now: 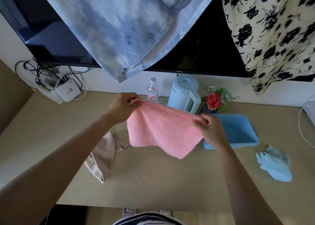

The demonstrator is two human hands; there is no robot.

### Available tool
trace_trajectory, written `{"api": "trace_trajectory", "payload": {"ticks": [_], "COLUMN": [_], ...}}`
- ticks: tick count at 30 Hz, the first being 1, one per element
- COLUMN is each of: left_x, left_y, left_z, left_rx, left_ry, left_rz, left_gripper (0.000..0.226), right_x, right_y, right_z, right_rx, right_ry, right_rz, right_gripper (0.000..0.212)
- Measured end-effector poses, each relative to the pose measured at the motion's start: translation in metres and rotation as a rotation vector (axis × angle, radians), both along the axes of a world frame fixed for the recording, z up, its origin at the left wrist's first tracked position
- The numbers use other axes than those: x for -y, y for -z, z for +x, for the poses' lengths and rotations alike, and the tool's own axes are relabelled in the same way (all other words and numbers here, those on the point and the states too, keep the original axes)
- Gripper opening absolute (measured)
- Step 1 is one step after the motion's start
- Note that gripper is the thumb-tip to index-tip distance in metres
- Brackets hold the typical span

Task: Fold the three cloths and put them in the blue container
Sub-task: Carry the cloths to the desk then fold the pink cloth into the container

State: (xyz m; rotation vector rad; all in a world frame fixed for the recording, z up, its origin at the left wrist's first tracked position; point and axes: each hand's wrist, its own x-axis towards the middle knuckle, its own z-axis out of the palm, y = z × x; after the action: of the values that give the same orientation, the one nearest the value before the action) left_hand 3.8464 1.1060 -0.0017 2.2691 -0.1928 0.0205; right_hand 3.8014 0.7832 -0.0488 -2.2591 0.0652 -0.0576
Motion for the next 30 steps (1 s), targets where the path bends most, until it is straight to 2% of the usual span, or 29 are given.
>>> {"api": "trace_trajectory", "payload": {"ticks": [3,6,9,13,17,21,25,30], "left_x": [-0.004,-0.010,-0.019,-0.028,-0.028,-0.022,-0.022,-0.018], "left_y": [0.005,0.004,0.015,0.058,0.124,0.169,0.190,0.195], "left_z": [0.005,0.001,-0.017,-0.053,-0.091,-0.123,-0.133,-0.107], "left_rx": [-0.003,0.024,0.013,-0.118,-0.340,-0.482,-0.523,-0.481], "left_ry": [0.008,0.038,0.125,0.251,0.290,0.318,0.260,0.201], "left_rz": [0.014,-0.016,0.047,0.076,0.247,0.322,0.329,0.261], "left_gripper": [0.008,0.010,0.009,0.003,0.019,0.015,0.027,0.010], "right_x": [0.010,0.019,0.026,0.034,0.031,0.025,0.026,0.031], "right_y": [-0.011,-0.023,-0.020,0.023,0.094,0.147,0.166,0.175], "right_z": [0.009,0.003,-0.021,-0.062,-0.096,-0.123,-0.129,-0.105], "right_rx": [0.028,0.068,0.039,-0.158,-0.378,-0.536,-0.576,-0.509], "right_ry": [0.014,0.014,-0.062,-0.209,-0.286,-0.314,-0.272,-0.153], "right_rz": [-0.015,-0.025,-0.001,0.067,-0.063,-0.117,-0.075,-0.004], "right_gripper": [0.011,0.012,0.009,0.010,0.013,0.017,0.014,0.007]}}
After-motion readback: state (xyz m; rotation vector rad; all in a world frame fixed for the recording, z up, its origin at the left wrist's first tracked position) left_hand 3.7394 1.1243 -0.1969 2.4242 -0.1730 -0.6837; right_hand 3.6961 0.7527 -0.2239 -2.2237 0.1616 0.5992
